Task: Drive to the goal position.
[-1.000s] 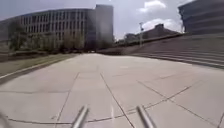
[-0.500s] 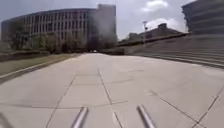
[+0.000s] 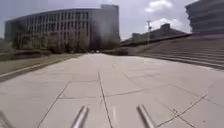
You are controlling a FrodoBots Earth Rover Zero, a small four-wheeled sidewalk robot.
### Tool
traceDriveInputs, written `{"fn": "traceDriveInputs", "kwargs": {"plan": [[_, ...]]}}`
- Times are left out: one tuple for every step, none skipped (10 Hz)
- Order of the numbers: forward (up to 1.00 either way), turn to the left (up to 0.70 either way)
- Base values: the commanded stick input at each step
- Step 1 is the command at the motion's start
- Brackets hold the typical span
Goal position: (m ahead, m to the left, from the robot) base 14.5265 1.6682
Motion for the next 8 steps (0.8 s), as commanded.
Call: {"fn": "traceDriveInputs", "kwargs": {"plan": [[1.0,0.05],[1.0,0.05],[1.0,0.05],[1.0,0.05],[1.0,0.05],[1.0,0.05],[1.0,0.05],[1.0,0.05]]}}
